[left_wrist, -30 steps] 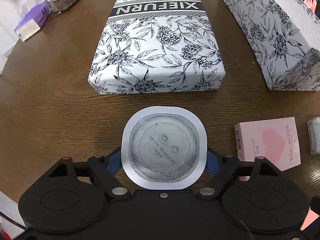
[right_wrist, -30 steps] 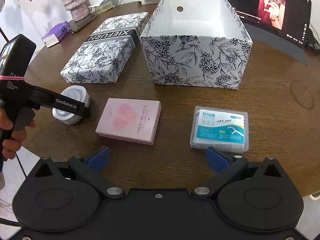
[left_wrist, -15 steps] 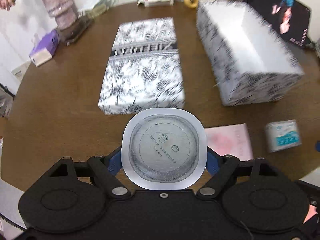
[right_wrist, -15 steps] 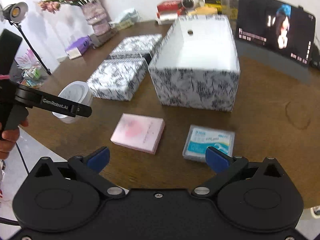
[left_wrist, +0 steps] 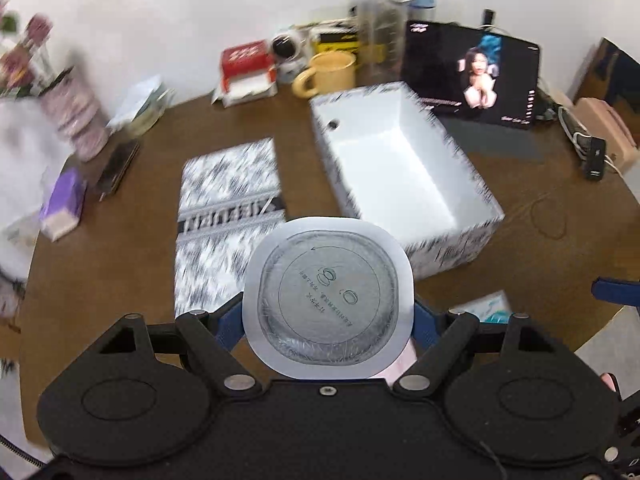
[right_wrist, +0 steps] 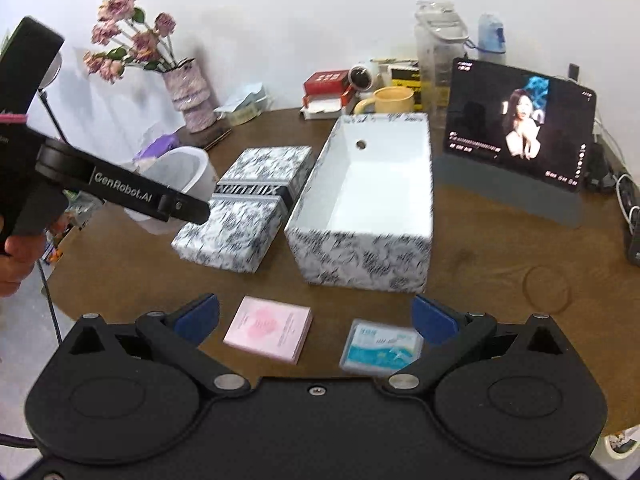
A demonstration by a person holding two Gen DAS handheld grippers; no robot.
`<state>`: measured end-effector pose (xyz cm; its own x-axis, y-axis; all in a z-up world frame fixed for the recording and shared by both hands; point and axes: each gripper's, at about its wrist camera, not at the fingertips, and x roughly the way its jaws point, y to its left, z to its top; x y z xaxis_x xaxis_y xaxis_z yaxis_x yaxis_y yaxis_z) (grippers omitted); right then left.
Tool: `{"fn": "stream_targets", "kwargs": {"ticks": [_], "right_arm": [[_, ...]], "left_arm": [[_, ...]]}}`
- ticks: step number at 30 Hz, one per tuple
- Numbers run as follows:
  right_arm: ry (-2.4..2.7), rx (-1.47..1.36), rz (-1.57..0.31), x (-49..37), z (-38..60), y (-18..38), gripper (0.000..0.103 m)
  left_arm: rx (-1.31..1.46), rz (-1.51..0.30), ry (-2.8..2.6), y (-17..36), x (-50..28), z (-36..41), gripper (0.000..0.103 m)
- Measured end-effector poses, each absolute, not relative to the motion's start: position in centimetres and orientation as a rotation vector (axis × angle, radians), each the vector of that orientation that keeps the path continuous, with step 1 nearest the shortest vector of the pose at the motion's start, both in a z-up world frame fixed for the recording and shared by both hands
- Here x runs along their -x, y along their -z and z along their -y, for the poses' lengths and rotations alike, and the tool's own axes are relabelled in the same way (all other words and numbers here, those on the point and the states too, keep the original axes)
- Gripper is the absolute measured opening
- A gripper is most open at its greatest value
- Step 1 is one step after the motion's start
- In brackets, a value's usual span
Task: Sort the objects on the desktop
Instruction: 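Carry the white compact with the left gripper over the open floral box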
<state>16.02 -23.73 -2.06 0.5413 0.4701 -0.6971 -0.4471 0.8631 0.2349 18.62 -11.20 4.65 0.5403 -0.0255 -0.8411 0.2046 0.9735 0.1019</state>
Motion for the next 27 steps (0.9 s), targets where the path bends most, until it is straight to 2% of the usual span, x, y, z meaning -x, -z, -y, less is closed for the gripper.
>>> {"fn": "stream_targets", "kwargs": {"ticks": [10,20,27], "right_arm": [[-0.463,-0.044,-0.834,-23.2,23.0,1.9,0.103],[-0.413,-0.037,-0.900,-30.4,21.6,4.2,0.103],[-0.412,-0.012,-0.953,-33.6,21.0,6.8,0.103]], "left_arm": [[-0.351,-0.970,0.279,-4.7,-28.8,15.6,0.080],[-0.515,-1.050,0.406,1.6,-39.6,20.4,0.079],[-0.592,-1.118,0.422,7.2,-44.4,22.0,0.079]]}}
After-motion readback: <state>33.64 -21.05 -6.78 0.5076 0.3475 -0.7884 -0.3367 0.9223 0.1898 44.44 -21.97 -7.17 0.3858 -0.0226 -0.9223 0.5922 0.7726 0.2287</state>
